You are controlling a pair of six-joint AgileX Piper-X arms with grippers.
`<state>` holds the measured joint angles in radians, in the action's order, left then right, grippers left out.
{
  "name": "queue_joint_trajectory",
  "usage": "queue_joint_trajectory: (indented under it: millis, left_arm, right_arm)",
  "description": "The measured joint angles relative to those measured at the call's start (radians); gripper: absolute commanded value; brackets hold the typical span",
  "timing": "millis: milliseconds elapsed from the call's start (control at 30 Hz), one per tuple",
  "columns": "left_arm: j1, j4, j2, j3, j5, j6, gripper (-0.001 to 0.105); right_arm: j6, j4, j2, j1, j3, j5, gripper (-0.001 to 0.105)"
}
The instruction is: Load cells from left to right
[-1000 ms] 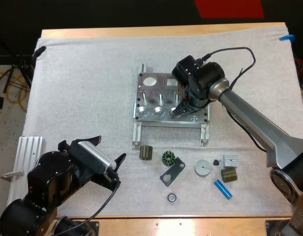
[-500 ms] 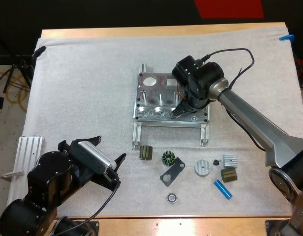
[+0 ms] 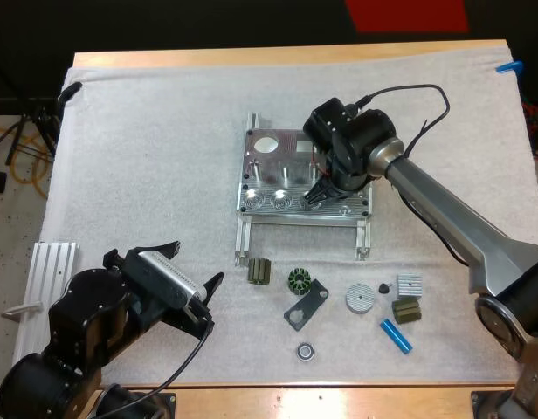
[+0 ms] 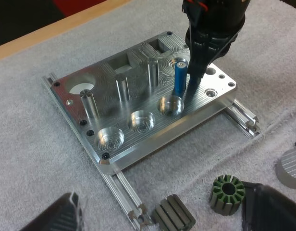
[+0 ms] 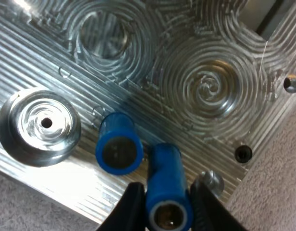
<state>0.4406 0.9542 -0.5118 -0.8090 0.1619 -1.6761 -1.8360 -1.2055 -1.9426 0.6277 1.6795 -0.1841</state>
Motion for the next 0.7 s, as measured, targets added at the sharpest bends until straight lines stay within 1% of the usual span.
queue_joint_trajectory:
  millis: [200,500,567,600,633,667,700]
  left_arm:
    - [0.000,0.000,0.000,0.000,0.000,0.000,0.069]
    - [0.000,0.000,0.000,0.000,0.000,0.000,0.069]
    - [0.000,0.000,0.000,0.000,0.000,0.000,0.069]
    - [0.000,0.000,0.000,0.000,0.000,0.000,0.069]
    - [0.000,0.000,0.000,0.000,0.000,0.000,0.069]
    - [0.000,0.000,0.000,0.000,0.000,0.000,0.069]
    - [0.000,0.000,0.000,0.000,0.000,0.000,0.069]
  right_arm:
    - [0.000,-0.014,-0.001,0.003,0.000,-0.045,0.000]
    - [0.000,-0.020,-0.001,0.003,0.000,-0.046,0.000]
    - [0.000,-0.020,-0.001,0.003,0.000,-0.046,0.005]
    - [0.000,-0.020,-0.001,0.003,0.003,-0.046,0.012]
    - [0.000,-0.020,-0.004,0.003,0.007,-0.046,0.022]
    - [0.000,-0.023,-0.005,0.003,0.010,-0.046,0.026]
    - [0.000,-0.029,-0.009,0.003,0.016,-0.046,0.037]
